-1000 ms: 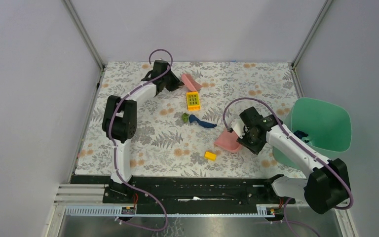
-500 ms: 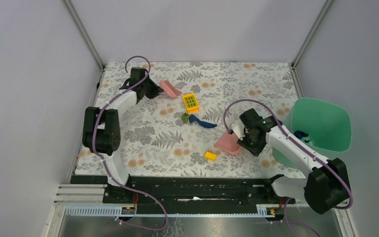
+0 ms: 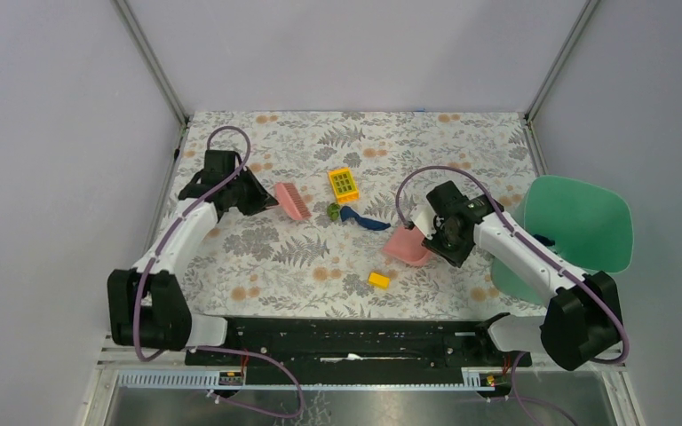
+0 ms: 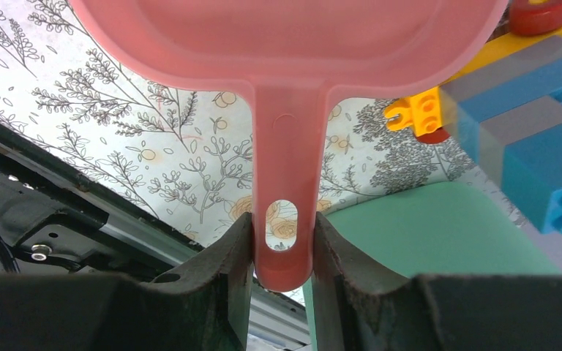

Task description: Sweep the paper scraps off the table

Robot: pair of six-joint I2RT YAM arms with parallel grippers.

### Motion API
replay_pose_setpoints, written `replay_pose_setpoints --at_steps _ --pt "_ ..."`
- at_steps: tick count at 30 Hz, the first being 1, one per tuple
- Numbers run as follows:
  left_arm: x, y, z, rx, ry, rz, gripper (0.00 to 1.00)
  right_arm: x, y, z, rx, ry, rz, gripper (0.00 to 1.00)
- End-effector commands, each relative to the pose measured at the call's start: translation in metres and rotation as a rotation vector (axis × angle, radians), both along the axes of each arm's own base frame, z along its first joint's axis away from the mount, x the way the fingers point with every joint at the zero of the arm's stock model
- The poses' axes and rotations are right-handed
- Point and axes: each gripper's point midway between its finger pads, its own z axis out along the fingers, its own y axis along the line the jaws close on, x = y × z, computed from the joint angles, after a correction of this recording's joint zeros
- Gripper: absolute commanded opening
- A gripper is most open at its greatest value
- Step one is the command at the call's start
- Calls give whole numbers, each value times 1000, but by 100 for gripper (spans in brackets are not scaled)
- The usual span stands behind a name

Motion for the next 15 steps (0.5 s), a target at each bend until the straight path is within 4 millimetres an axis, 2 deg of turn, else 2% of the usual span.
replay_pose_setpoints --at_steps 1,3,6,8,10,12,15 --pt "-37 -22 55 -71 -72 -200 0 14 0 15 -30 -42 35 0" --pt "-41 -20 78 -31 -115 -246 0 16 -2 14 -44 -43 41 0" --pt "-32 -1 99 148 -161 -251 0 18 -4 15 -61 -48 53 0" --pt "-23 14 101 295 -148 -224 0 19 -6 15 -72 -54 50 0" --pt "-16 32 91 476 -85 -207 0 18 -8 18 -84 -46 54 0" --pt "-6 45 89 635 -59 -190 0 15 -10 19 -89 -37 64 0" --pt "8 48 86 824 -57 -243 0 11 -11 17 -91 -27 81 0"
